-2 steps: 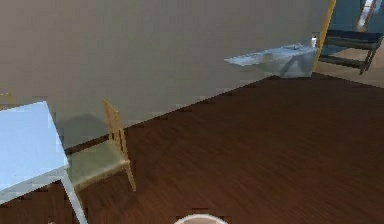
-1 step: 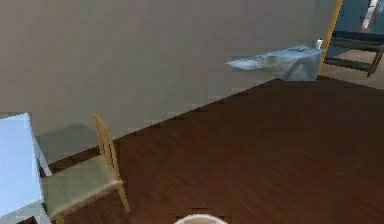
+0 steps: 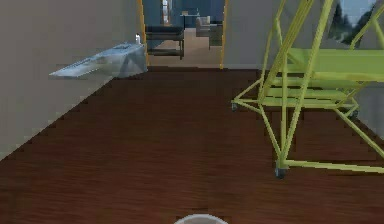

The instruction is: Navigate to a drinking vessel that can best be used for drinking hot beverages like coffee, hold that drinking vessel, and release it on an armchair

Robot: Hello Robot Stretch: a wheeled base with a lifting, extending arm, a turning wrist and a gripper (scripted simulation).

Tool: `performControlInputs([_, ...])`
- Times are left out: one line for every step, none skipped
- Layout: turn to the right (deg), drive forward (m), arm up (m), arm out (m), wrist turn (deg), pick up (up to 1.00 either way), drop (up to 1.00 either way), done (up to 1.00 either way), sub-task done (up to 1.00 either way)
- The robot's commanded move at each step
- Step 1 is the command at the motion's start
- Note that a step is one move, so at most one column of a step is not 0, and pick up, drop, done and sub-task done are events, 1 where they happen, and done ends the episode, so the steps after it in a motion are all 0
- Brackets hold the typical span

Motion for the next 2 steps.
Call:
performControlInputs([0.0, 1.00, 0.00, 0.00, 0.0, 0.00, 0.00, 0.00, 0.00])
performControlInputs([0.0, 1.00, 0.00, 0.00, 0.0, 0.00, 0.00, 0.00, 0.00])
